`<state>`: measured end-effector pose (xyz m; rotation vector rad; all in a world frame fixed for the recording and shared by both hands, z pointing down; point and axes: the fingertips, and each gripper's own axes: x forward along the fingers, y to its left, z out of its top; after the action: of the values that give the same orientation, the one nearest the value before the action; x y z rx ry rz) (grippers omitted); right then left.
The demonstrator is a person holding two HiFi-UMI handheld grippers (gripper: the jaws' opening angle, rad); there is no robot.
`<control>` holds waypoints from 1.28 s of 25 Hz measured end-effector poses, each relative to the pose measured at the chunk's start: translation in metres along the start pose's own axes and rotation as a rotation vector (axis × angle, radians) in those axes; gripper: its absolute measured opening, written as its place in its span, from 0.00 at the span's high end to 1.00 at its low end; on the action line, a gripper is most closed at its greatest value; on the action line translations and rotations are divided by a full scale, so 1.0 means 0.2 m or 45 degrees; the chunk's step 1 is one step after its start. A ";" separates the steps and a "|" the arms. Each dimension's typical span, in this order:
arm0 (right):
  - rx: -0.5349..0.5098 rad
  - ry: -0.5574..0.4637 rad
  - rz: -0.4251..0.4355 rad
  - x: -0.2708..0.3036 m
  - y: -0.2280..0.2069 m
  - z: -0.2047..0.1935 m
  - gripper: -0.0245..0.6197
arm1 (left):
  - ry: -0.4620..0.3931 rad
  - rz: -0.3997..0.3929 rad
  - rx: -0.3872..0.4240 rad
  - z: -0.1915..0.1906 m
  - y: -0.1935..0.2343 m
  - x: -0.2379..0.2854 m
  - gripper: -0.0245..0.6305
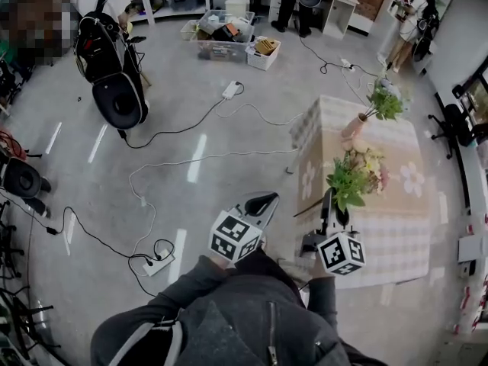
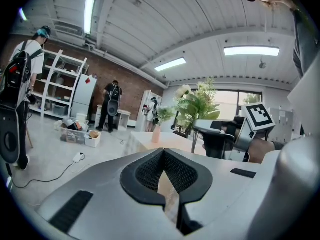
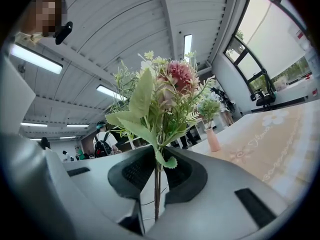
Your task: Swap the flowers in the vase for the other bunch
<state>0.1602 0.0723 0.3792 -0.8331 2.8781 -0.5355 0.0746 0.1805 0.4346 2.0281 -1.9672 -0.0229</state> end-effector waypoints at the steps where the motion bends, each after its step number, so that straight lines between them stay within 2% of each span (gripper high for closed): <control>1: 0.007 -0.003 -0.008 0.02 -0.02 0.02 0.89 | 0.008 -0.006 0.012 0.02 0.00 0.03 0.95; 5: 0.016 -0.016 -0.040 0.09 -0.10 0.06 0.89 | 0.032 -0.027 0.022 0.04 0.04 0.13 0.95; 12: 0.033 -0.019 -0.126 0.25 -0.24 0.02 0.89 | 0.062 -0.051 0.024 0.03 0.17 0.28 0.95; 20: 0.037 -0.008 -0.115 0.48 -0.29 -0.02 0.89 | 0.066 -0.077 0.031 0.06 0.33 0.48 0.95; 24: 0.052 0.004 -0.142 0.53 -0.36 -0.08 0.89 | 0.058 -0.109 0.030 0.05 0.36 0.58 0.95; 28: 0.064 0.030 -0.166 0.55 -0.36 -0.15 0.89 | 0.072 -0.143 -0.019 0.01 0.36 0.60 0.95; 32: 0.063 0.028 -0.177 0.56 -0.37 -0.16 0.89 | 0.052 -0.177 -0.031 0.03 0.35 0.63 0.95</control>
<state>0.0968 -0.0363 0.4358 -1.0310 2.8280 -0.6305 0.0113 0.0560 0.4713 2.1283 -1.7902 -0.0364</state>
